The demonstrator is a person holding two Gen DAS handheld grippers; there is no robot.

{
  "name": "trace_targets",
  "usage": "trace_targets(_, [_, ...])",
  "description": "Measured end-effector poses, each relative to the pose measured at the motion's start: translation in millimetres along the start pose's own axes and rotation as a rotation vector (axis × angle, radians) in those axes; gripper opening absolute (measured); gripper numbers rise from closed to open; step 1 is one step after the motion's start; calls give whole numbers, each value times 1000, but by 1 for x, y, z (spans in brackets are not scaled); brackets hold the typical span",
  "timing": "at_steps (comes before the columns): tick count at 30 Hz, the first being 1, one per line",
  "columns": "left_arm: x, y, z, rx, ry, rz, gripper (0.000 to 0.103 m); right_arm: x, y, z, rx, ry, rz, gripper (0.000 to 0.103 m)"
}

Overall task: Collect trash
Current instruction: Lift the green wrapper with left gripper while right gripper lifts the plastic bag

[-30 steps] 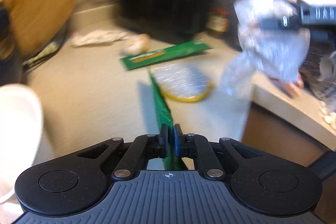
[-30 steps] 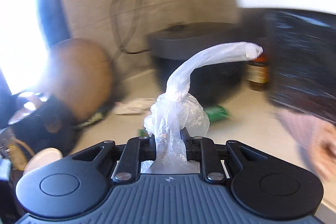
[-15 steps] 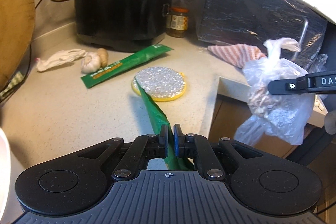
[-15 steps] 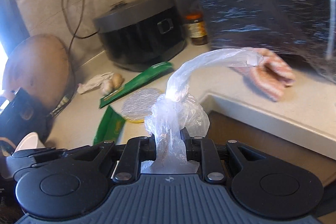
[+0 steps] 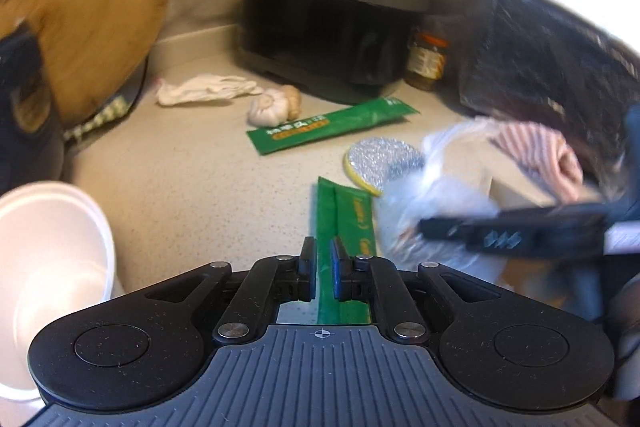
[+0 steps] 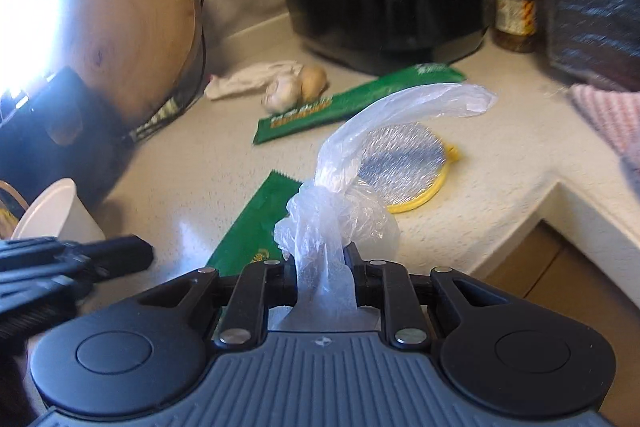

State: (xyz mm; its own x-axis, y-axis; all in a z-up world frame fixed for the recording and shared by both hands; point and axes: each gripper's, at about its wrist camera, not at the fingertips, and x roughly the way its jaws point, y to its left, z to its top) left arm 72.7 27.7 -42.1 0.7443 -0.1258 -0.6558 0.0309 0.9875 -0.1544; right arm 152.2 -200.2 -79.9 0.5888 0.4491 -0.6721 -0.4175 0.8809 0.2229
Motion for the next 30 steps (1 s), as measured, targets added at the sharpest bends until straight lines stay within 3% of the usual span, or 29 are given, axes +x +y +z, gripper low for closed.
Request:
trace_targets(3, [-3, -6, 3, -29, 18, -26, 13, 5, -4, 3, -7, 1, 18, 19])
trace_targets(6, [7, -30, -2, 66, 68, 1, 14, 9, -9, 5, 4, -2, 32, 20])
trace_targets(10, [25, -48, -17, 184, 143, 119, 15, 10, -16, 4, 20, -1, 56, 20])
trace_targets(13, [36, -50, -28, 202, 217, 103, 17, 11, -19, 3, 22, 3, 66, 21])
trace_targets(17, [36, -52, -31, 232, 210, 95, 17, 12, -24, 3, 35, 7, 83, 22])
trace_targets(22, [36, -32, -24, 131, 233, 12, 19, 14, -25, 1, 38, 7, 93, 24])
trace_targets(25, [24, -27, -15, 77, 165, -13, 20, 15, -26, 0, 40, 8, 96, 24])
trace_targets(27, [23, -34, -12, 111, 163, -22, 21, 15, -27, -1, 46, 7, 98, 25])
trace_targets(30, [31, -51, -19, 225, 189, 62, 22, 15, -28, -2, 56, 5, 101, 25])
